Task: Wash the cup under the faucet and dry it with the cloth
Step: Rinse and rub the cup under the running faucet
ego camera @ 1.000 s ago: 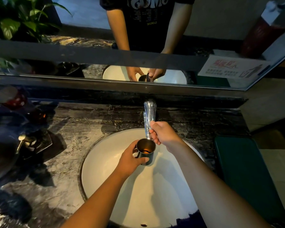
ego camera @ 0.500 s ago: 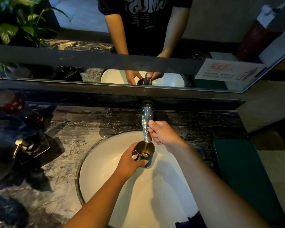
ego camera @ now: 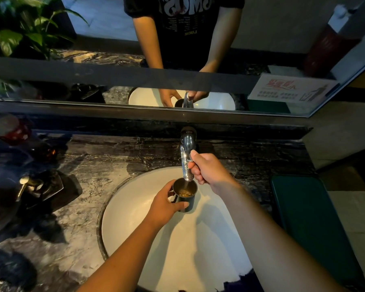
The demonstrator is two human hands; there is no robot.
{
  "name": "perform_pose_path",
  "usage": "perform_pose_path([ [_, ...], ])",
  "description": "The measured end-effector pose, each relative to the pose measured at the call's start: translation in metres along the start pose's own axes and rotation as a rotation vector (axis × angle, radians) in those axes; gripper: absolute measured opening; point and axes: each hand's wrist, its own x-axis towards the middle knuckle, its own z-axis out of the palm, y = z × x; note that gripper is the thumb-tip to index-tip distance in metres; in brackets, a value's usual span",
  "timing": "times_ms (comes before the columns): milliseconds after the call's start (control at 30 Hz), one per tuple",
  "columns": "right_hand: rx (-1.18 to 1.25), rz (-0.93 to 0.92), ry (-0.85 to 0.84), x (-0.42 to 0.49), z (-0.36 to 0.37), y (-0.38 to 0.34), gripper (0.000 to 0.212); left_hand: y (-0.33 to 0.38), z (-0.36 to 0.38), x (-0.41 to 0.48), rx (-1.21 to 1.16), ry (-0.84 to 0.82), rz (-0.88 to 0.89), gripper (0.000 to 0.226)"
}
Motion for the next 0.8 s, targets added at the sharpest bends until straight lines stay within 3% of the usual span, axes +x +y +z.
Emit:
perform_pose_path([
  [133, 0.030, 0.015, 0.107, -0.002, -0.003, 0.012, 0.047, 0.001, -0.001, 0.002, 0.004, 0.008, 0.013, 0.071],
  [333, 0.046, -0.019, 0.242, -0.006, -0.010, 0.076, 0.025, 0.003, -0.007, 0.001, -0.008, 0.031, 0.013, 0.070],
  [367, 0.049, -0.003, 0.210, -0.006, -0.010, 0.088, 0.031, 0.004, -0.008, 0.001, -0.014, 0.029, 0.019, 0.069],
  [467, 0.094, 0.017, 0.036, -0.008, -0.008, 0.113, 0.074, 0.007, -0.010, -0.001, -0.031, 0.016, 0.024, 0.066],
  [600, 0.118, 0.025, -0.131, -0.005, -0.004, 0.125, 0.099, 0.011, -0.012, -0.001, -0.042, -0.023, 0.024, 0.062],
  [800, 0.304, 0.027, -0.261, 0.003, 0.001, 0.126, 0.072, 0.010, -0.012, -0.005, -0.083, -0.101, -0.008, 0.057],
])
